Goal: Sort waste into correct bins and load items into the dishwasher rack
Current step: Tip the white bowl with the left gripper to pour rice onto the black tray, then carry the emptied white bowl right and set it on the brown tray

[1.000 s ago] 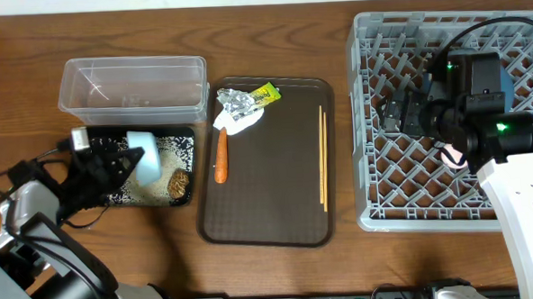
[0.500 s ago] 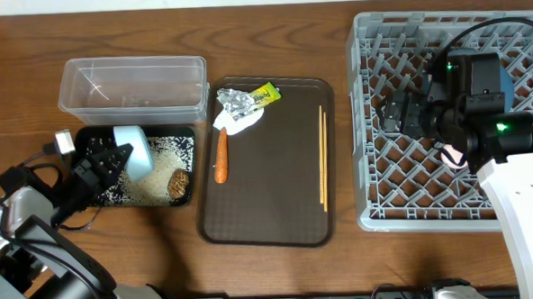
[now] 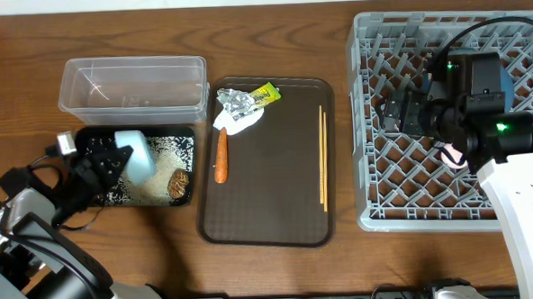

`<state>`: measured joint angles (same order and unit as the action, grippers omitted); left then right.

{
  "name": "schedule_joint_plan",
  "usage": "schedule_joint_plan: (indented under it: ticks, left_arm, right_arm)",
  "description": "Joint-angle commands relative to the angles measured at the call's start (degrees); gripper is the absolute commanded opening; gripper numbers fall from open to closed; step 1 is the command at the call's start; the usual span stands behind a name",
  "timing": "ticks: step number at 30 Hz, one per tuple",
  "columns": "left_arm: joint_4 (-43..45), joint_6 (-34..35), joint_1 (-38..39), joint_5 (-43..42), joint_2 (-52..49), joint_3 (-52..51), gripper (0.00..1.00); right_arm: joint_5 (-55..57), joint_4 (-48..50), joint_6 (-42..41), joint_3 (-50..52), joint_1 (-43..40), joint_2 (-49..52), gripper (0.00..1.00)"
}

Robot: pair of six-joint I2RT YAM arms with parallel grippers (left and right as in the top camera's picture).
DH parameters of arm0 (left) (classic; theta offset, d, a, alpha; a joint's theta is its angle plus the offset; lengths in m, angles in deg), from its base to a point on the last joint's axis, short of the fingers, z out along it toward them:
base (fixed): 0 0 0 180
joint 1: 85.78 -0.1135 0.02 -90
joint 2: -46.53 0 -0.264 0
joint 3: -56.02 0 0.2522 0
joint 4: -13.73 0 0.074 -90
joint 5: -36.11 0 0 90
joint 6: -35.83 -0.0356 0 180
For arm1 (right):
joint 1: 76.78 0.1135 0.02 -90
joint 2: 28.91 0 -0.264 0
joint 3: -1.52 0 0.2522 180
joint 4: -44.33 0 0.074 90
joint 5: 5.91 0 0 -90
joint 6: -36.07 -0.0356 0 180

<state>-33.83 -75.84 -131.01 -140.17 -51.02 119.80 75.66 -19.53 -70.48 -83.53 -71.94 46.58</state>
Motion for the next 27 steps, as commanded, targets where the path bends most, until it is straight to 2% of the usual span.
schedule_joint_plan:
  ticks: [1,2,3,4,5,6,7,8,10,12,13,14,15,17,19,20,21,22,24,27]
  left_arm:
    - [0.4,3.5,-0.6,-1.2,-0.2,0.0,0.06]
    - [1.0,6.4,-1.1,3.7,-0.2,0.0,0.06]
    - [2.3,11.6,-1.6,2.3,-0.4,0.0,0.07]
    - [4.0,12.5,-1.9,-3.2,-0.7,-0.1,0.06]
    - [6.1,10.6,-2.0,-2.6,-0.7,-0.1,0.06]
    - [7.5,13.6,-2.4,0.5,-0.6,0.0,0.06]
    - [9.1,19.4,-2.9,1.1,-0.9,0.0,0.07]
    - [11.8,24.9,-3.3,-0.9,-1.1,0.0,0.07]
    - [16.5,26.9,-3.9,-2.5,-1.0,0.0,0.06]
    - [18.5,35.3,-4.8,2.4,-1.0,0.0,0.06]
    - [19.1,39.7,-4.9,2.8,-1.0,0.0,0.06]
    - [20.8,40.9,-4.8,0.0,-1.0,0.0,0.07]
    - [23.3,40.8,-4.7,-3.7,-1.0,0.0,0.07]
    - [25.4,40.8,-4.2,-3.8,-0.6,0.0,0.06]
    - [26.2,35.8,-3.5,-3.7,-0.4,0.0,0.06]
    - [25.0,34.1,-3.2,-2.0,-0.4,-0.2,0.07]
    - [22.3,36.3,-3.1,0.7,-0.4,-0.2,0.06]
    - [20.7,37.0,-2.8,0.7,-0.4,-0.2,0.06]
    - [20.7,30.1,-1.5,-3.9,-0.4,-0.2,0.06]
    - [19.7,30.1,0.9,-3.8,-0.2,-0.2,0.06]
  right_arm:
    - [-1.1,-0.3,-1.0,-0.2,0.8,-0.2,0.99]
    - [-1.1,-0.2,-1.0,-0.2,0.8,-0.1,0.99]
    - [-1.1,0.0,-1.0,-0.2,0.8,-0.1,0.99]
    - [-1.1,0.2,-1.1,-0.2,0.8,-0.2,0.99]
    - [-1.1,0.1,-1.3,-0.2,0.8,-0.2,0.99]
    - [-1.1,0.2,-1.5,-0.2,0.8,-0.2,0.99]
    - [-1.1,0.2,-1.7,-0.2,0.8,-0.2,0.99]
    - [-1.1,0.2,-1.7,-0.2,0.8,-0.2,0.99]
    - [-1.1,0.0,-1.7,-0.2,0.8,-0.2,0.99]
    - [-1.1,0.0,-1.7,-0.2,0.8,-0.2,0.99]
    - [-1.1,0.0,-1.7,-0.2,0.8,-0.2,0.99]
    - [-1.1,0.0,-1.7,-0.2,0.8,-0.2,0.99]
    - [-1.1,0.0,-1.7,-0.2,0.8,-0.2,0.99]
    - [-1.1,0.0,-1.7,-0.2,0.8,-0.2,0.99]
    - [-1.1,0.0,-1.7,-0.2,0.8,-0.2,0.99]
    - [-1.1,0.0,-1.7,-0.2,0.8,-0.2,0.99]
    - [-1.1,-0.1,-1.7,-0.2,0.8,-0.2,0.99]
    - [-1.1,-0.2,-1.7,-0.2,0.8,-0.2,0.99]
    - [-1.1,-0.5,-1.7,-0.2,0.8,-0.2,0.99]
    - [-1.1,-0.2,-1.7,-0.2,0.8,-0.2,0.99]
